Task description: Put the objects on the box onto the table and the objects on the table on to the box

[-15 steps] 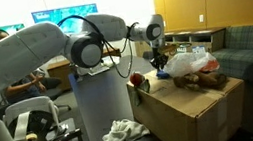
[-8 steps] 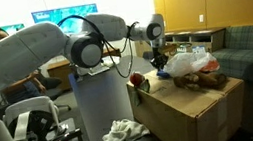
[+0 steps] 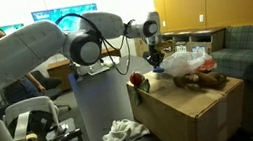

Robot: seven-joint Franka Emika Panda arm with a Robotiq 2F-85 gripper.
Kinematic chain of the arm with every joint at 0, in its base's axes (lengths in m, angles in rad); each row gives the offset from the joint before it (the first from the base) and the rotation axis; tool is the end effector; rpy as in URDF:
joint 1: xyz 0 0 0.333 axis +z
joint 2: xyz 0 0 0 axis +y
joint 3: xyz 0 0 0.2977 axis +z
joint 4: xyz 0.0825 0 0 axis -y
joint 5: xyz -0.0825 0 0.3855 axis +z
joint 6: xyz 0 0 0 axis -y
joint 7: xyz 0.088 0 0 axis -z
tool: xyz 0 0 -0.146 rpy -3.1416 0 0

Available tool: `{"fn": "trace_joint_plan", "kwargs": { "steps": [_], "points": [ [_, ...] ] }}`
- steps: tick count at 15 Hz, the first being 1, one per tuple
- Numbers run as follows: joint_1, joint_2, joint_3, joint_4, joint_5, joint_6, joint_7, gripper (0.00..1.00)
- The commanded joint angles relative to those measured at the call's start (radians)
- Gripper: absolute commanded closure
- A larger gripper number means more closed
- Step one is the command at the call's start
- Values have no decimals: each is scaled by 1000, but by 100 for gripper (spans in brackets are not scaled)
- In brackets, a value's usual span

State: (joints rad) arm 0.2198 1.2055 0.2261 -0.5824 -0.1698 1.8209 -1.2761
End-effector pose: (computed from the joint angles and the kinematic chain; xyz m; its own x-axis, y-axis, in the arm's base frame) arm 0.7591 0.2392 0.2235 -0.0419 0.9975 0.0562 0.9987 0.0402 0.0311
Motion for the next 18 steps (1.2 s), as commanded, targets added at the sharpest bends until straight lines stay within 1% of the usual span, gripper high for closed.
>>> {"fn": "trace_joint_plan", "kwargs": {
  "steps": [1,4,6,8,13,15,18],
  "points": [
    [32,-54,33,-15,19,-15,22,95],
    [36,-80,78,-25,44,-31,37,95],
    [15,-92,116,-33,80,-55,38,95],
    [-10,-105,133,-46,117,-62,62,95],
    [-78,-139,119,-87,158,-19,194,95],
    [-113,-167,115,-122,161,-10,260,95],
    [-169,-218,121,-195,172,22,321,95]
  ]
}}
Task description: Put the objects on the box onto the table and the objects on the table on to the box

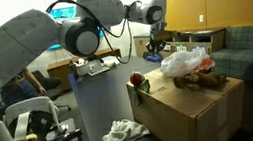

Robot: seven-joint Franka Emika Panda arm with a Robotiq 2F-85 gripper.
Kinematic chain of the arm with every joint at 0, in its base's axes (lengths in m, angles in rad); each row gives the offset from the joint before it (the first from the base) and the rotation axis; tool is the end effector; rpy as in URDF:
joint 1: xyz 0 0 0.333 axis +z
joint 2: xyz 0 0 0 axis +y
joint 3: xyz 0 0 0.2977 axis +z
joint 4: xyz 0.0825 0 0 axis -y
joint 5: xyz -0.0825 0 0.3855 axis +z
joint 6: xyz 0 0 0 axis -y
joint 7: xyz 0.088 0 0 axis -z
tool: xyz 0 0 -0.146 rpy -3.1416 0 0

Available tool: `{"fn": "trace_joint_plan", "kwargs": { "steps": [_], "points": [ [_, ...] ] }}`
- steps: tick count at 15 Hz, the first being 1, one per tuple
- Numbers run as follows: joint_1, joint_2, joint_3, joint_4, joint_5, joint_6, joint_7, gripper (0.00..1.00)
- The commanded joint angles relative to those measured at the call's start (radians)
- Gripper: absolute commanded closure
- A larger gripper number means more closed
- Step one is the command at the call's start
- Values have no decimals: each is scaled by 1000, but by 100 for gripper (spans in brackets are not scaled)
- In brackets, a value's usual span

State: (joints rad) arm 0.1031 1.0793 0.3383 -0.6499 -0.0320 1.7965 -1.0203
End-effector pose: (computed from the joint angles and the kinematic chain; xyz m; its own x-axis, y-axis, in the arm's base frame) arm 0.7640 0.2152 0.3015 0.2841 0.9199 0.2704 0.9586 -0.2783 -0.0606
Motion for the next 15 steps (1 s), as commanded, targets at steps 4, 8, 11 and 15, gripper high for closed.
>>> {"fn": "trace_joint_plan", "kwargs": {
  "steps": [4,8,11,15],
  "points": [
    [-110,-204,-6,-295,27,143,174,95],
    [-128,-321,-68,-463,-13,195,356,95],
    [-128,-418,-123,-596,-33,210,498,95],
    [-106,-542,-210,-769,-22,233,668,95]
  ]
}}
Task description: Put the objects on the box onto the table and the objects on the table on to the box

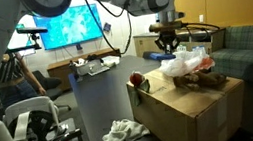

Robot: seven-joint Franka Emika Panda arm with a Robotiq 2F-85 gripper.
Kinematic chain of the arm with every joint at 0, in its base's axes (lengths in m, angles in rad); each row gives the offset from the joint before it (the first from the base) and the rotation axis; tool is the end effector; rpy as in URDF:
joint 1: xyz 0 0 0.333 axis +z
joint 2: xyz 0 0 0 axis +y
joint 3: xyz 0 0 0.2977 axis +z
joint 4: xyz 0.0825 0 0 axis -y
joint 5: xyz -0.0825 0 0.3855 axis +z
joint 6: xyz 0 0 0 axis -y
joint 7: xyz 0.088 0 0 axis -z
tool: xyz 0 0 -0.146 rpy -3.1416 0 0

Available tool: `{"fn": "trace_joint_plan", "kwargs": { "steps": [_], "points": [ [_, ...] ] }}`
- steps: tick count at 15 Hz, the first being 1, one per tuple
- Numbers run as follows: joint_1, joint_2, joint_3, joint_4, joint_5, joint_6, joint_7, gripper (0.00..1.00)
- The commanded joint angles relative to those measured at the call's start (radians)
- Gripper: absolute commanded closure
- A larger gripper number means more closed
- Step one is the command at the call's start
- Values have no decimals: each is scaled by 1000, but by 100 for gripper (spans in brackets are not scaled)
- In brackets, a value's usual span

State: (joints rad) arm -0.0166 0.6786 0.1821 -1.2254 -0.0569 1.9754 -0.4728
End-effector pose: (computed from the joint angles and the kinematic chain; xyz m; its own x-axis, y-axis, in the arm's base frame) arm 0.7355 0.0875 0.3310 0.8136 0.5729 0.0993 0.5770 -0.8166 -0.0165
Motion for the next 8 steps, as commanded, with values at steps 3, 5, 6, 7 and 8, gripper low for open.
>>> {"fn": "trace_joint_plan", "kwargs": {
  "steps": [3,5,6,7,8],
  "points": [
    [7,-234,-85,-334,8,50,195,95],
    [-1,-296,-101,-431,17,46,228,95],
    [-3,-326,-110,-482,18,46,242,95],
    [-6,-355,-117,-535,20,51,255,95],
    [-10,-384,-124,-588,26,57,262,95]
  ]
}}
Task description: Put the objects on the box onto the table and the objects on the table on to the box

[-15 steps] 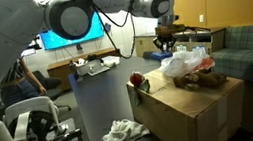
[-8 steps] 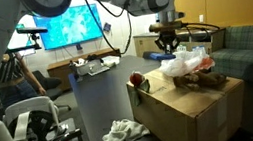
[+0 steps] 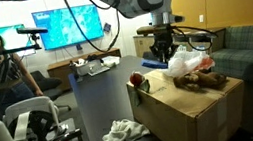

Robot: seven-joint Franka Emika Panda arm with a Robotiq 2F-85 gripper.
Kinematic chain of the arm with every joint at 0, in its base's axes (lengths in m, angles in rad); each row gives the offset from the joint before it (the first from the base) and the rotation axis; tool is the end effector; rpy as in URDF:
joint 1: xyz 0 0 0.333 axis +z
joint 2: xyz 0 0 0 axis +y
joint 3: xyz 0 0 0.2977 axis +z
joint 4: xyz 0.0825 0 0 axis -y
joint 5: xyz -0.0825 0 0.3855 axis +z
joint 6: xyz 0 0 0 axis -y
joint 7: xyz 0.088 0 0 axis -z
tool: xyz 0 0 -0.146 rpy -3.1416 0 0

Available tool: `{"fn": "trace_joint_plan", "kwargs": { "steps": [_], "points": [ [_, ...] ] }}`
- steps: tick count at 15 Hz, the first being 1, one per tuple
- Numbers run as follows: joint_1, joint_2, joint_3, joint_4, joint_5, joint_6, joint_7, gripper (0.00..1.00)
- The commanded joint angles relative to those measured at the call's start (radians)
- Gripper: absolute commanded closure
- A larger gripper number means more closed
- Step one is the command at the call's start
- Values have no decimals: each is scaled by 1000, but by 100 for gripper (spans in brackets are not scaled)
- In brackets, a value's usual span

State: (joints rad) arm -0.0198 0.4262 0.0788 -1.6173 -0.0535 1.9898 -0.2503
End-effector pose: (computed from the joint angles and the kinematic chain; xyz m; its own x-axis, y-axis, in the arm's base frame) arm 0.6585 0.0295 0.3181 0.9459 0.3199 -0.0544 0.3205 -0.9473 0.0017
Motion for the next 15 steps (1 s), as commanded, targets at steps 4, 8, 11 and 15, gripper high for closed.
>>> {"fn": "trace_joint_plan", "kwargs": {
  "steps": [4,8,11,15],
  "points": [
    [-22,-240,-46,-410,55,80,66,95],
    [-39,-340,-68,-637,108,174,62,95],
    [-51,-407,-89,-814,163,261,55,95],
    [-69,-470,-132,-1059,229,398,103,95]
  ]
}}
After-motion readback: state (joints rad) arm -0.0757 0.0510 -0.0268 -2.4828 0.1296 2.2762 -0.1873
